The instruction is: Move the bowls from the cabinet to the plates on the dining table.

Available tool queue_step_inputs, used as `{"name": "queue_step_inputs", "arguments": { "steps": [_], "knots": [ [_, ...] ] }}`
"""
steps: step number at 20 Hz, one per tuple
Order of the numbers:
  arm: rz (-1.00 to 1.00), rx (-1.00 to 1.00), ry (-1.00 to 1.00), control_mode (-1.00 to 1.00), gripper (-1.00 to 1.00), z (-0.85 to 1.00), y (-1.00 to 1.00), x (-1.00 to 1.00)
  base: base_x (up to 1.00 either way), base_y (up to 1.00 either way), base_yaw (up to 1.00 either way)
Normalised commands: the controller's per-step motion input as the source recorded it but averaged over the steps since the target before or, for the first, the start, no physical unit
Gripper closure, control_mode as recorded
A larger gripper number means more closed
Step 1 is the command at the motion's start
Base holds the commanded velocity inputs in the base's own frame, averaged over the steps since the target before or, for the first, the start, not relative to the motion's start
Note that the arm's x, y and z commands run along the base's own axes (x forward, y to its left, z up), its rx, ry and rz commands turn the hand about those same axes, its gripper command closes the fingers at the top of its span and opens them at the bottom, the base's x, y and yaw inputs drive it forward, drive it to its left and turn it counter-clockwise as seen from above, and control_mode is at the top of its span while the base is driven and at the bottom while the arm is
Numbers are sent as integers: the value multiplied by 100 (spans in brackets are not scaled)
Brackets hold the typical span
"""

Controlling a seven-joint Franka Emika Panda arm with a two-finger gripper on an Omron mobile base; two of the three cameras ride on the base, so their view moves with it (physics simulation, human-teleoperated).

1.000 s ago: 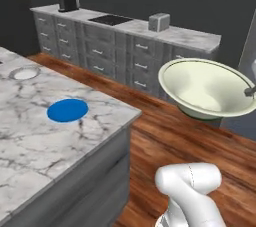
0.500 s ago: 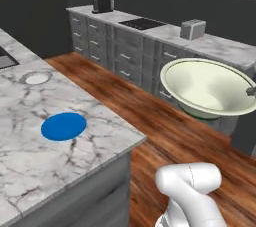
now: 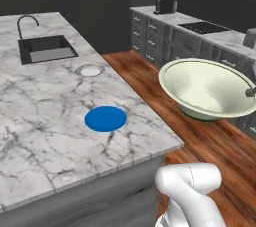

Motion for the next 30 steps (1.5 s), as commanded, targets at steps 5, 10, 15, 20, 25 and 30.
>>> {"name": "queue_step_inputs", "arguments": {
  "steps": [5,10,15,20,25,30],
  "knots": [
    [0,0,0,100,100,0,0,0,77,0,45],
    [0,0,0,100,100,0,0,0,77,-6,35],
    [0,0,0,100,100,0,0,0,19,-2,3],
    [0,0,0,100,100,0,0,0,0,0,0],
    [0,0,0,100,100,0,0,0,0,0,0],
    [0,0,0,100,100,0,0,0,0,0,0]
  ]
}}
